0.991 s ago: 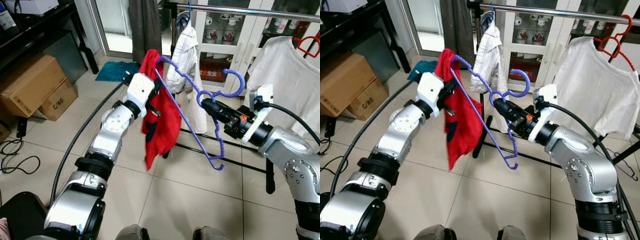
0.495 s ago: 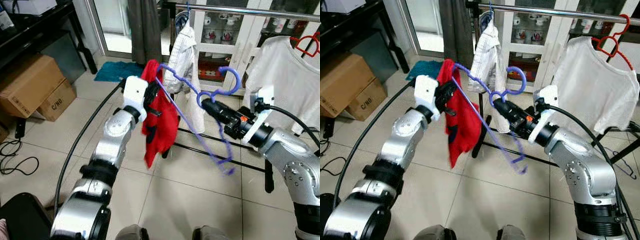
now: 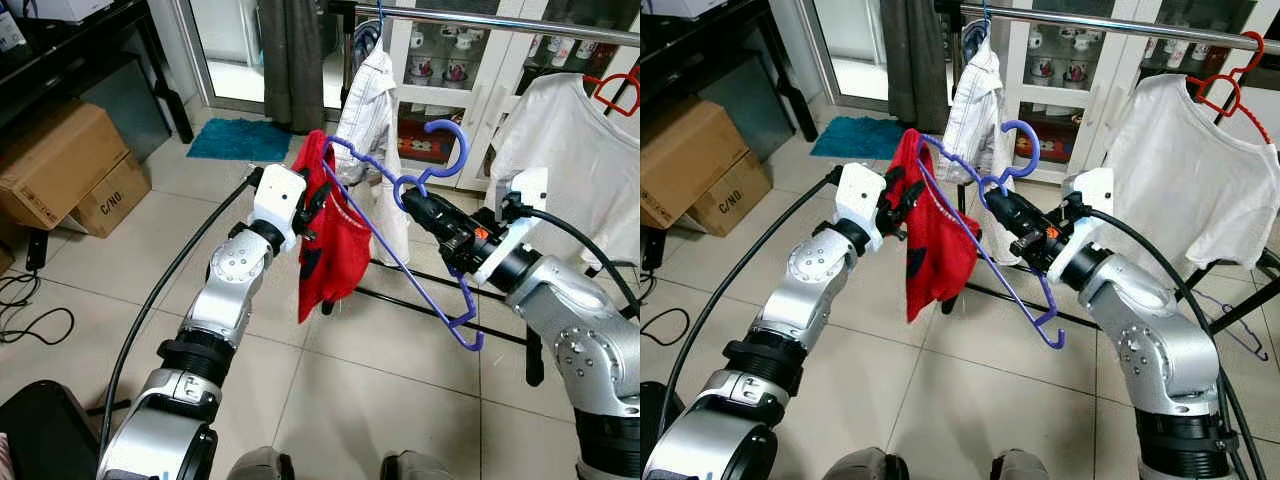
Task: Hang hanger
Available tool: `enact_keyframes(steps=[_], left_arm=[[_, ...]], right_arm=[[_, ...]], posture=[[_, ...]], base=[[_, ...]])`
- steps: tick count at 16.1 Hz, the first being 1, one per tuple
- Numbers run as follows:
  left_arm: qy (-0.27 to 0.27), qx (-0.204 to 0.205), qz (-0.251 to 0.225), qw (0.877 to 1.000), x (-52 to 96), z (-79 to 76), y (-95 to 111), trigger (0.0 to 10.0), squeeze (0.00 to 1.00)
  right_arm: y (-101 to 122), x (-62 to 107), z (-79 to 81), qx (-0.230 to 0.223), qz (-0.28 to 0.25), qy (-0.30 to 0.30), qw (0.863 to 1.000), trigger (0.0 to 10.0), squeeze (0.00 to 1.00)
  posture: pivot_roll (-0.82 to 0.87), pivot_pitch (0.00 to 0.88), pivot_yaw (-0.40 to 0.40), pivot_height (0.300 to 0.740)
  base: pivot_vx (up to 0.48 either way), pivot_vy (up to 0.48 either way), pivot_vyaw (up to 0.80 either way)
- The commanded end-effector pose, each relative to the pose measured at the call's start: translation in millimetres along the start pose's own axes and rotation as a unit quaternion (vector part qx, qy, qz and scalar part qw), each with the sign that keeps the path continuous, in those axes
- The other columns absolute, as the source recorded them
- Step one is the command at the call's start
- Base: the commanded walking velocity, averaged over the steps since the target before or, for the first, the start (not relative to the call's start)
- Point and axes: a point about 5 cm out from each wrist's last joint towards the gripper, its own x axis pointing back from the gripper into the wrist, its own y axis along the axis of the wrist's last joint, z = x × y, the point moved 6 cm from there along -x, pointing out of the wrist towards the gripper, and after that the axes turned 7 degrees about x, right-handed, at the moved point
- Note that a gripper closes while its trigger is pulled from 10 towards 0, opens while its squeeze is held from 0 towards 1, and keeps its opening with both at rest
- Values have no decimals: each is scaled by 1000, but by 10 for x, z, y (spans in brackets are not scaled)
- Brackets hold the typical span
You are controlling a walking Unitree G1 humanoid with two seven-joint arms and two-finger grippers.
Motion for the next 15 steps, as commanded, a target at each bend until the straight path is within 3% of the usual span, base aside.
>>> enact_keyframes(steps=[1,3,4,5,10,11,12,13,15], left_arm=[[39,-20,4,999,-12,168,2,10000,1000],[56,-19,10,998,-43,241,-16,10000,1000],[57,-17,13,998,-60,250,-39,10000,949],[60,-16,19,998,-79,258,-76,10000,0],[32,1,7,999,-185,127,-46,9647,0],[28,-1,4,1000,-212,102,-24,4706,0],[24,0,-2,1000,-230,81,-2,784,0],[20,0,-5,1000,-241,58,9,0,0],[16,-2,-6,1000,-249,28,6,0,0]], right_arm=[[101,-4,73,10,-19,12,1000,0,0],[108,-8,90,5,-17,22,1000,0,0],[110,-10,94,3,-16,26,1000,0,0],[117,-12,98,3,-16,31,999,0,0],[164,-19,117,1,-22,37,999,0,0],[171,-19,121,1,-23,39,999,0,0],[175,-18,124,1,-23,40,999,0,0],[178,-15,124,1,-23,40,999,0,0],[183,-10,131,-1,-23,43,999,0,0]], posture=[[-170,0,47,740],[-171,0,43,740],[-172,0,41,740],[-175,0,40,740],[-180,0,40,740],[-187,0,46,740],[-187,0,46,740],[-193,0,52,740],[-193,0,52,740]], base=[[0,0,0],[0,0,0],[0,0,0],[0,0,0],[0,0,0],[0,0,0],[0,0,0],[0,0,0],[0,0,0]])
